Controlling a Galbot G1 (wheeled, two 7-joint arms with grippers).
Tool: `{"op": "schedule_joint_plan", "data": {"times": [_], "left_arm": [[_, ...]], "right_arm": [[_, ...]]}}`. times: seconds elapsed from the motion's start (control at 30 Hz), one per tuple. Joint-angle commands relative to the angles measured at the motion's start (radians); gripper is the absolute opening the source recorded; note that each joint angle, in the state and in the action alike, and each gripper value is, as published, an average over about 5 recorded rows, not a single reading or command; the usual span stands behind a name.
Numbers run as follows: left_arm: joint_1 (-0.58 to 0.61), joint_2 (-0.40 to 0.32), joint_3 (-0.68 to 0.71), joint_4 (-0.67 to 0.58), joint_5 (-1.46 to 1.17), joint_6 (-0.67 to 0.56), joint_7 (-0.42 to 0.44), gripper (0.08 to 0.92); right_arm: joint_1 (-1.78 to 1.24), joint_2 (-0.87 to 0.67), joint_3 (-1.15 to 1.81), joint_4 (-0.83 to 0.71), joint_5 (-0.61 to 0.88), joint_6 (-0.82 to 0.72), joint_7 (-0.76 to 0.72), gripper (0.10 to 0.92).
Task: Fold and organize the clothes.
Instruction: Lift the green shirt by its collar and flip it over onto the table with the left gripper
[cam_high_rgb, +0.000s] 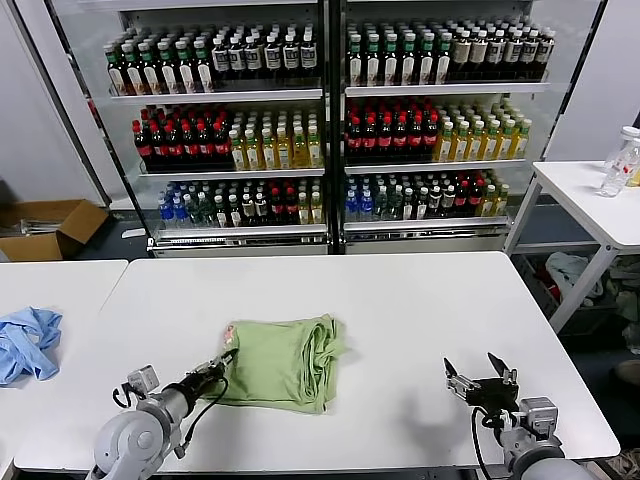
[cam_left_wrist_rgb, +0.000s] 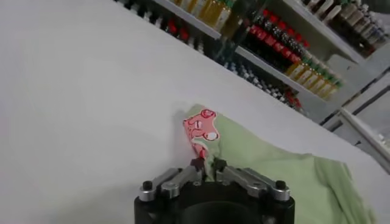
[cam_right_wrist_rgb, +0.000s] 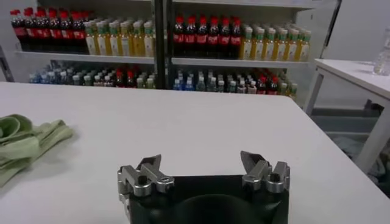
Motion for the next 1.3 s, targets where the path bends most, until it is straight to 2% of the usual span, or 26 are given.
{"op": "schedule_joint_plan", "data": {"times": [0.03, 0.17, 0.27, 0.4, 0.5, 0.6, 0.67, 0.77, 0.9, 1.07, 1.17, 1.3], "left_arm": [[0.009, -0.023, -0.089, 0.001, -0.252, 0.015, 0.013, 0.128], [0.050, -0.023, -0.215, -0.028, -0.357, 0.014, -0.020, 0.102], [0.077, 0.009, -0.353, -0.031, -0.414, 0.014, -0.053, 0.102], [0.090, 0.100, -0.544, -0.025, -0.445, 0.016, -0.103, 0.102], [0.096, 0.170, -0.638, -0.051, -0.403, 0.001, -0.138, 0.102], [0.103, 0.203, -0.655, -0.152, -0.342, -0.018, -0.193, 0.102], [0.108, 0.191, -0.595, -0.257, -0.268, -0.033, -0.232, 0.102], [0.107, 0.115, -0.381, -0.397, -0.093, -0.061, -0.258, 0.102], [0.051, -0.061, -0.030, -0.448, 0.140, -0.077, -0.273, 0.102], [-0.075, -0.251, 0.248, -0.405, 0.144, -0.075, -0.331, 0.102], [-0.140, -0.339, 0.352, -0.342, 0.111, -0.076, -0.352, 0.102], [-0.227, -0.464, 0.419, -0.194, 0.115, -0.079, -0.365, 0.102]], "right_arm": [[-0.008, 0.001, 0.004, 0.012, 0.000, 0.002, 0.001, 0.823], [-0.007, 0.001, 0.006, 0.012, 0.003, 0.007, 0.000, 0.823], [-0.003, 0.001, 0.004, 0.012, 0.007, 0.013, 0.000, 0.823], [0.010, 0.000, -0.004, 0.010, 0.014, 0.021, -0.002, 0.823], [0.024, 0.002, -0.017, 0.007, 0.016, 0.026, -0.002, 0.823], [0.033, 0.003, -0.030, 0.012, 0.015, 0.030, -0.003, 0.823], [0.036, 0.004, -0.038, 0.017, 0.013, 0.033, -0.003, 0.823], [0.034, 0.008, -0.044, 0.030, 0.008, 0.037, -0.004, 0.823], [0.025, 0.012, -0.043, 0.049, 0.003, 0.040, -0.005, 0.823], [0.020, 0.010, -0.035, 0.062, 0.001, 0.042, -0.006, 0.823], [0.025, 0.008, -0.035, 0.055, 0.001, 0.045, -0.007, 0.823], [0.035, 0.002, -0.030, 0.040, 0.002, 0.053, -0.010, 0.823]]}}
